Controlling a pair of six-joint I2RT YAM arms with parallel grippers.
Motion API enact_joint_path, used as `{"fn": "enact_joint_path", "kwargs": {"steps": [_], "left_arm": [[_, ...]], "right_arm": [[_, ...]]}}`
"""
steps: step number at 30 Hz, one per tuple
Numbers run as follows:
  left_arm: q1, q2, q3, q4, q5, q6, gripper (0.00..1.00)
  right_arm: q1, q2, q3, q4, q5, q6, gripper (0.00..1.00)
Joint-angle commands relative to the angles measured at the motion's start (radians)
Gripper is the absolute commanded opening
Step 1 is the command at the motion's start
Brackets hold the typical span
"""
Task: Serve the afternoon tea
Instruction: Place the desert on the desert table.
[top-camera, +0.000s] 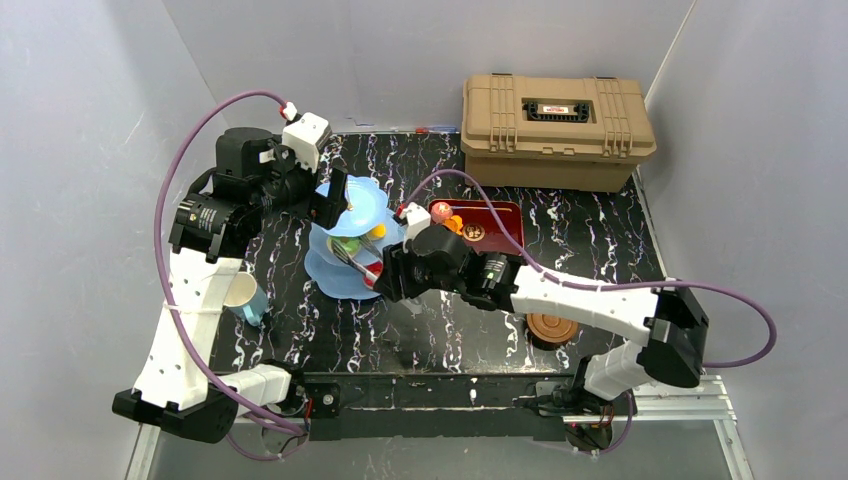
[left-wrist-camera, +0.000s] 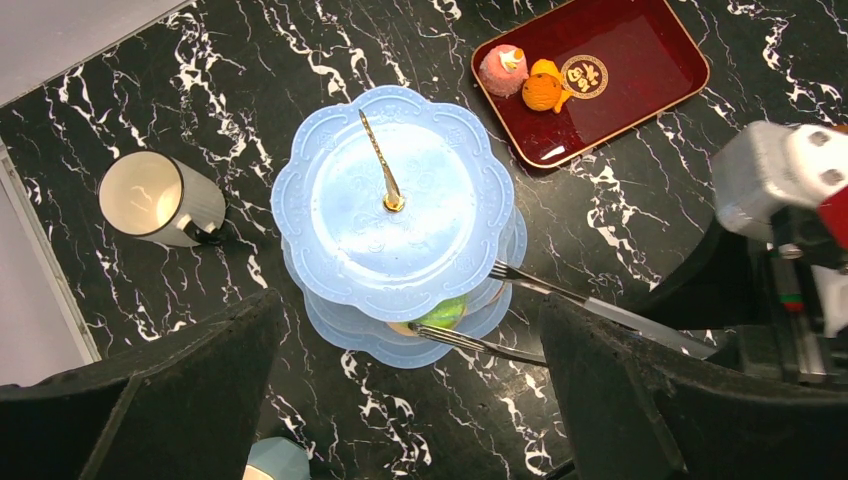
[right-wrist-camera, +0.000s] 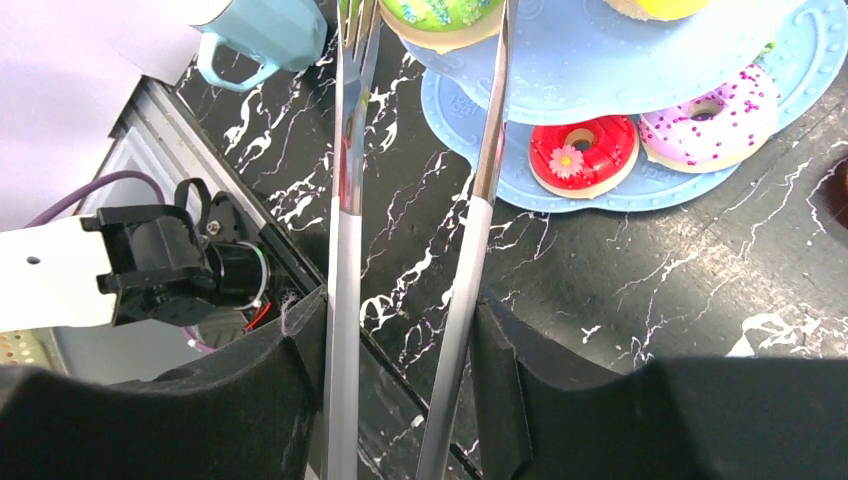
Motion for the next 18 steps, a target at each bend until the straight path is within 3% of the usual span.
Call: {"fn": "enact_joint_path", "kwargs": {"steps": [1,7,14,18], "left_arm": [[0.005,-0.025,0.029,-0.015,0.008,0.006,0.98],[0.004,-0.022,0.040,-0.021,0.008,0.012,0.98],[0.005,-0.020,0.042,-0.023,0.016,0.005,0.98],[0.004,-0.018,0.044,-0.024,0.019,0.003,0.98]], "right_arm": [[0.006,0.045,0.016,0.104,0.001,0.013,0.09],[0.006,0.075,0.031,0.101,0.000,0.011,0.17],[0.006,0.063,0.039,0.078,0.005,0.010,0.42],[0.006,0.055,0.046,0.068,0.002,0.007,0.47]]}}
